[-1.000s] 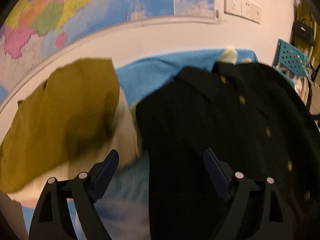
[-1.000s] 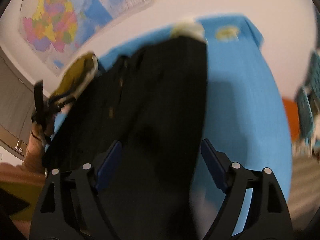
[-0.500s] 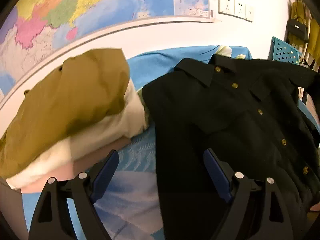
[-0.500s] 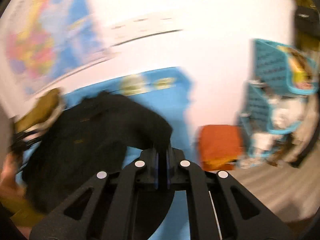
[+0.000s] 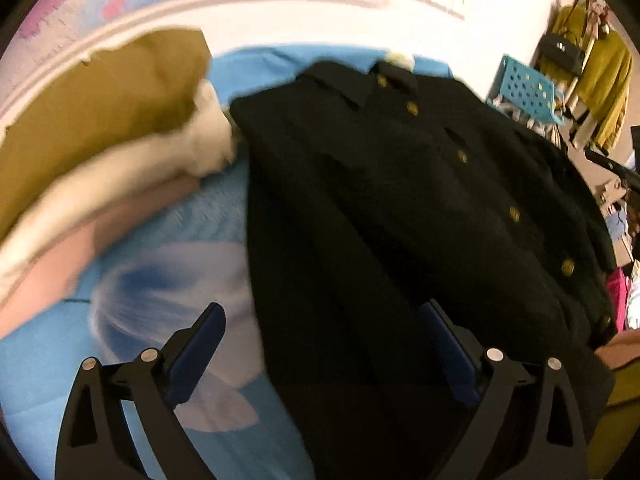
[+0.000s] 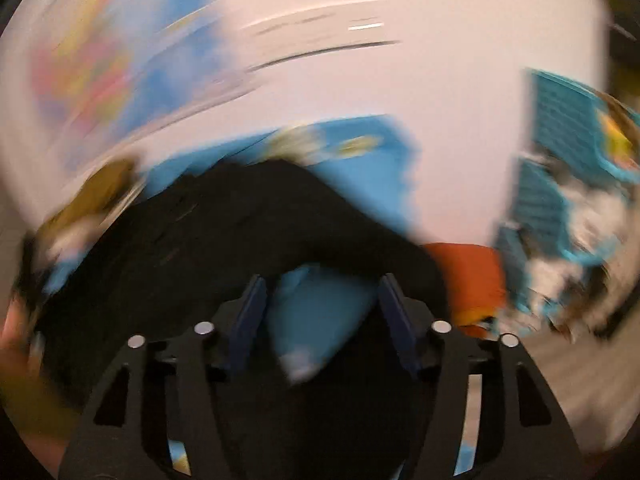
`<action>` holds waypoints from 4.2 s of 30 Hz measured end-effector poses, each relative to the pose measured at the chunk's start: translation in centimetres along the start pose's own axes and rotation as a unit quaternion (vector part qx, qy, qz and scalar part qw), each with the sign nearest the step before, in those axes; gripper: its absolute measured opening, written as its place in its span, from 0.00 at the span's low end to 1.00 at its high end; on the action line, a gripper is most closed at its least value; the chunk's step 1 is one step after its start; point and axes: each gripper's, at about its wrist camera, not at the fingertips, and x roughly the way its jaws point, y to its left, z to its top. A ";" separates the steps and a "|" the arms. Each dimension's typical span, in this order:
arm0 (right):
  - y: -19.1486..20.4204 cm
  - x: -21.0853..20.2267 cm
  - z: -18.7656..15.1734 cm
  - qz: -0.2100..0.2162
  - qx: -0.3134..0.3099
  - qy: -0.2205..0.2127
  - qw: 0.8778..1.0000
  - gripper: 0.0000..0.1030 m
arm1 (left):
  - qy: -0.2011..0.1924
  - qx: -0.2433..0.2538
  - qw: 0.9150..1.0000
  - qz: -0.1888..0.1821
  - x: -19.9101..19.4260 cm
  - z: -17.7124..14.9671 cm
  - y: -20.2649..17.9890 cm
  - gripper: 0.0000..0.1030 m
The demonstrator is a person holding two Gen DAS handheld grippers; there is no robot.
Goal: Fold large clothes
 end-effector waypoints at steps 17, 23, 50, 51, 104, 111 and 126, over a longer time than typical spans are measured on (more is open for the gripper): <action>-4.0 -0.5 -6.4 0.078 0.129 0.058 0.987 0.19 | -0.036 -0.061 0.991 0.115 -1.8 1.9 2.4 0.19; -3.0 -2.2 -7.0 0.081 0.118 0.015 0.990 0.43 | -0.055 -0.054 0.987 0.143 -1.8 2.6 0.7 0.48; 3.1 -8.3 9.1 0.123 -0.078 -0.039 0.989 0.05 | -0.144 0.076 0.987 -0.011 -3.2 8.4 -9.5 0.77; 5.1 -7.5 10.2 0.144 -0.096 -0.031 0.984 0.05 | -0.146 0.075 0.986 -0.031 -3.4 8.8 -9.6 0.77; 6.6 12.0 5.3 0.233 -0.001 0.075 0.970 0.71 | -0.072 -0.065 0.994 -0.056 1.1 8.8 -3.6 0.58; 9.8 11.3 8.8 0.299 -0.012 0.043 0.953 0.03 | -0.100 -0.021 0.992 -0.067 -0.4 7.6 -4.1 0.66; 24.1 16.2 17.1 0.317 -0.106 0.084 0.939 0.54 | -0.135 -0.025 0.982 -0.127 -3.5 4.4 -2.1 0.93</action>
